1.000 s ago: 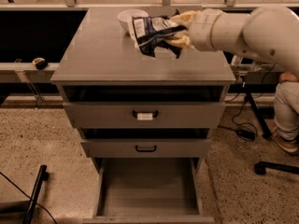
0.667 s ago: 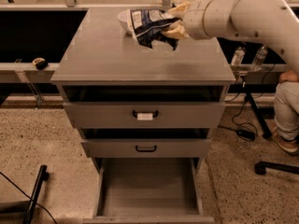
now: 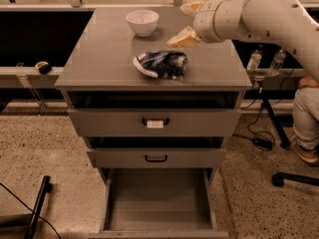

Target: Pick blue chip bag from bottom drawer and place on counter

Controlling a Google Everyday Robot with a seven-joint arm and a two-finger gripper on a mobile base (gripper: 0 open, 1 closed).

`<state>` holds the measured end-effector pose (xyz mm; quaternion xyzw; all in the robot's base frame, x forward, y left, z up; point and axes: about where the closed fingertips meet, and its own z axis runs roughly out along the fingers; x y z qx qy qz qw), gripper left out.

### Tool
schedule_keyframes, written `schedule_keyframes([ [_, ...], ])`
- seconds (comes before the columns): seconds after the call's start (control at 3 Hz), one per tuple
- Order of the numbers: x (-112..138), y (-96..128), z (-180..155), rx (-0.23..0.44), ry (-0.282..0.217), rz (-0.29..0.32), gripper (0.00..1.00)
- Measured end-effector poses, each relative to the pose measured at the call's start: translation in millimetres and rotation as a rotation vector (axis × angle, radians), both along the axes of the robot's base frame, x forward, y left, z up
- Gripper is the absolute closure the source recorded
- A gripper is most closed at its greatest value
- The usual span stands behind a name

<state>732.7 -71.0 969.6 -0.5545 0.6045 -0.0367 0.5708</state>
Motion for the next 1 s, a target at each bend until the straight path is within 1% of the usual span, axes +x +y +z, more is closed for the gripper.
schedule_keyframes([
  [0.33, 0, 0, 0, 0.000, 0.000, 0.000, 0.00],
  [0.67, -3, 2, 2, -0.022, 0.008, 0.029, 0.00],
  [1.0, -32, -4, 18, -0.062, -0.027, 0.085, 0.00],
])
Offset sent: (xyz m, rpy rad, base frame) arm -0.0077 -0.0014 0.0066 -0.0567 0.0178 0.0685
